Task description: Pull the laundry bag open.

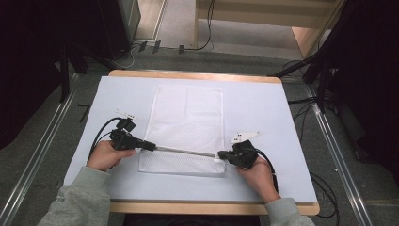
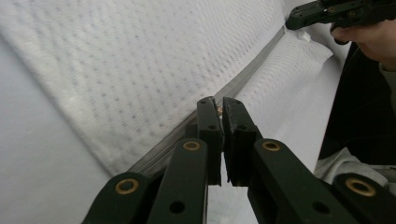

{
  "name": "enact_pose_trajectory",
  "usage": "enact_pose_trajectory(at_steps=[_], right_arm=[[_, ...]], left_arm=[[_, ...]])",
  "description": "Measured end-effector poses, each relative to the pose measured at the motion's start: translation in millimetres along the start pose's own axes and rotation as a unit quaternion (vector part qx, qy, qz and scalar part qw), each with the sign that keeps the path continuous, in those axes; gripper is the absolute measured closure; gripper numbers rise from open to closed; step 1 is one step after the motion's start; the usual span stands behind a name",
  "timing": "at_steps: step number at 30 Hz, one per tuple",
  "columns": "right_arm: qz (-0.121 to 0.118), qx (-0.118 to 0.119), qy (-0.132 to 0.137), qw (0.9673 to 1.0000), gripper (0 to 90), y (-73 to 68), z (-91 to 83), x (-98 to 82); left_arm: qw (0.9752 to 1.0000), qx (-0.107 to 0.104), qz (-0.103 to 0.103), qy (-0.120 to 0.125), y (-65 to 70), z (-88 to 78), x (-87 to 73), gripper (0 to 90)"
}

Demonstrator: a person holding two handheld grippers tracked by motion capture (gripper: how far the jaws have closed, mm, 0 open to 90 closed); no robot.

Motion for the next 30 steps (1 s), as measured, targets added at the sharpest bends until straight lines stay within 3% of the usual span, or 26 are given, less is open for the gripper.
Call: enact_pose_trajectory(at_steps=[17,28,30], right_arm=[[-0.004,0.003,-0.001,1.0,90.0,0.8,0.7,0.9],[-0.004,0.002,-0.007,1.0,90.0,0.3,0.3,1.5],[-0.006,0.002,-0.007,1.0,90.0,0.5,0.4,1.6]], left_arm=[[0.9996,0.013,-0.019,0.014,-15.2,-21.8,-18.4,88.1],[0.9986,0.042,-0.029,0.012,-21.3,-28.3,-25.3,88.1],[0.9988,0.036,-0.031,0.014,-23.4,-31.4,-28.0,88.1]])
Point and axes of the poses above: each handheld gripper's, and its own axes: z roughly forward along the jaws, x roughly out of its top, y roughly to its right, the point moved 3 cm from there along z, roughly forward along the jaws, and after that the axes turned 4 degrees about z, right-handed, at the moved point
